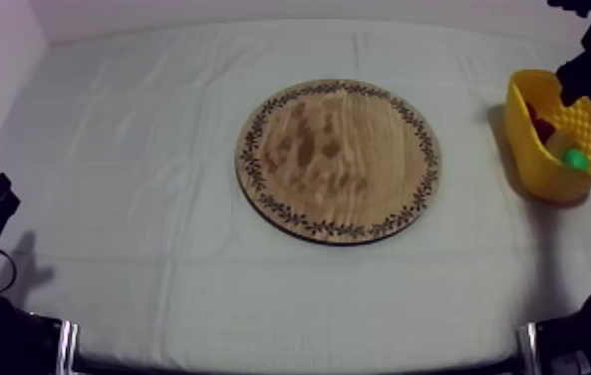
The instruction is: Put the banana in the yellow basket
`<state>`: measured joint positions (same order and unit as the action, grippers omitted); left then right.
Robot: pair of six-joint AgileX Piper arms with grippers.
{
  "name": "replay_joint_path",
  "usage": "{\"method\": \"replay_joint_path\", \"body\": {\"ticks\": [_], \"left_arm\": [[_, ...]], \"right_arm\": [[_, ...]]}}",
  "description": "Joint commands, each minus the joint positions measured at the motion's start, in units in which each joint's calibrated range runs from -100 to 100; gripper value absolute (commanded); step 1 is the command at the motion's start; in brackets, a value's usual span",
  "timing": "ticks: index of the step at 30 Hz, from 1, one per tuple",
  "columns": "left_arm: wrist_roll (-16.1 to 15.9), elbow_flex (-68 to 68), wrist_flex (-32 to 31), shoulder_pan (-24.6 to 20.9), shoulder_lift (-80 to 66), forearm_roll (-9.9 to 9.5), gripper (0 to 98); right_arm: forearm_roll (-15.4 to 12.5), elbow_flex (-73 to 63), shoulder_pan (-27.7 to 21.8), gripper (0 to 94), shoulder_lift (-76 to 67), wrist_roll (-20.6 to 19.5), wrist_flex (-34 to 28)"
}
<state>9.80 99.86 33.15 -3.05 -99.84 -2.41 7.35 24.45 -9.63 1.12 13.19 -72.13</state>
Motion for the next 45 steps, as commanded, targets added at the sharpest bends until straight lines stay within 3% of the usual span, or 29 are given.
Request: {"method": "replay_joint_path", "body": {"ticks": [1, 16, 19, 26, 36, 40, 45], "left_arm": [[-0.01, 0.03, -0.01, -0.02, 0.02, -0.01, 0.1], [-0.01, 0.03, -0.01, -0.02, 0.02, -0.01, 0.1], [-0.01, 0.03, -0.01, -0.02, 0.02, -0.01, 0.1], [-0.01, 0.03, -0.01, -0.02, 0.02, -0.01, 0.1], [-0.01, 0.03, -0.01, -0.02, 0.02, -0.01, 0.1], [-0.01, 0.03, -0.01, -0.02, 0.02, -0.01, 0.1], [-0.01, 0.03, -0.01, -0.02, 0.02, -0.01, 0.1]], "right_arm": [[0.06, 2.85, 0.49, 35.2, -4.6, -0.57, 1.73], [-2.13, 22.35, 2.08, 3.3, -30.16, 0.48, 13.71], [-3.36, 26.97, 2.04, 1.6, -35.06, 1.28, 16.58], [-5.63, 34.98, 2.76, 0.6, -45.79, -1.46, 21.61], [-10.02, 49.88, 3.99, 0.4, -61.73, -0.58, 30.7], [-13.57, 56.45, 3.41, 0.4, -67.77, 2.36, 34.01], [-20.71, 64.35, 1.99, 0.4, -75.83, 9.26, 36.44]]}}
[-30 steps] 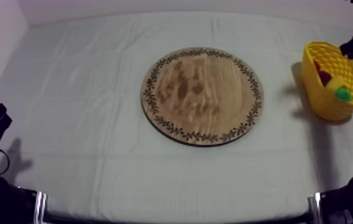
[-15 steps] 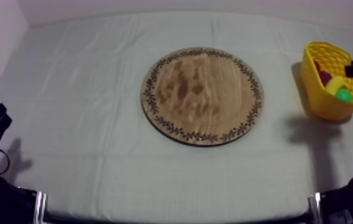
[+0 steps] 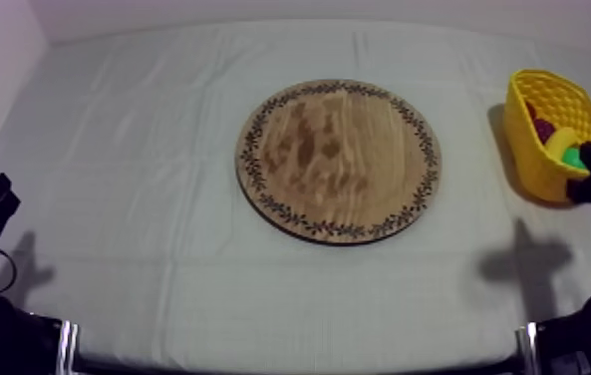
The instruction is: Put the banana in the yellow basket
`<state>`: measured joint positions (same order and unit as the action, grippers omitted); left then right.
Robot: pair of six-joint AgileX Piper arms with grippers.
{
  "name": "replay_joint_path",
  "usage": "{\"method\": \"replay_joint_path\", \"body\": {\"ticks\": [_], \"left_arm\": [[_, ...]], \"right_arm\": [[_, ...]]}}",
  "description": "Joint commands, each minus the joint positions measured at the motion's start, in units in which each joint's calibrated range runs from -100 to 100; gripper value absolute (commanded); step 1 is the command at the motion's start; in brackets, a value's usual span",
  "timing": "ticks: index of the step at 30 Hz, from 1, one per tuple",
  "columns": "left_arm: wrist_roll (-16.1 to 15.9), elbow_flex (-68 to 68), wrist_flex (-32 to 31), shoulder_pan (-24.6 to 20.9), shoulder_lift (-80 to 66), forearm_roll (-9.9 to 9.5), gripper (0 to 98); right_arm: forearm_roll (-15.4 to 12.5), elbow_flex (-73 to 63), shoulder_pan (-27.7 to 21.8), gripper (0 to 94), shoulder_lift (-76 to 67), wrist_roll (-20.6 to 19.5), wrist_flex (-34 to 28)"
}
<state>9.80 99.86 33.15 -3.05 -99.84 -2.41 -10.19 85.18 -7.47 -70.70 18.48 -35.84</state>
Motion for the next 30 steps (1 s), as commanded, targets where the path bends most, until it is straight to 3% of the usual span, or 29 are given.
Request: {"method": "replay_joint_path", "body": {"ticks": [1, 3, 5, 10, 14, 17, 24, 30], "left_arm": [[-0.01, 0.03, -0.01, -0.02, 0.02, -0.01, 0.1], [-0.01, 0.03, -0.01, -0.02, 0.02, -0.01, 0.1], [-0.01, 0.03, -0.01, -0.02, 0.02, -0.01, 0.1], [-0.01, 0.03, -0.01, -0.02, 0.02, -0.01, 0.1], [-0.01, 0.03, -0.01, -0.02, 0.02, -0.01, 0.1], [-0.01, 0.03, -0.01, -0.02, 0.02, -0.01, 0.1], [-0.01, 0.03, -0.01, -0.02, 0.02, -0.01, 0.1], [-0.01, 0.03, -0.01, -0.02, 0.02, -0.01, 0.1]], "right_arm": [[-4.13, 5.15, -0.18, 0.4, -5.76, 5.0, 0.23], [-4.75, 7.7, 0.14, 0.4, -9.18, 5.42, 0.18], [-3.34, 9.32, 0.95, 0.4, -12.34, 3.27, -0.56], [2.9, 11.1, 3.96, 0.4, -20.2, -7.63, -5.26], [5.24, 12.25, 6.72, 0.3, -23.81, -13.35, -5.87], [6.84, 13.47, 7.69, 0.4, -24.57, -13.09, -3.17], [8.37, 14.3, 9.04, 0.4, -24.98, -5.06, -1.93], [8.49, 14.37, 9.41, 0.4, -25.04, -5.55, -1.83]]}}
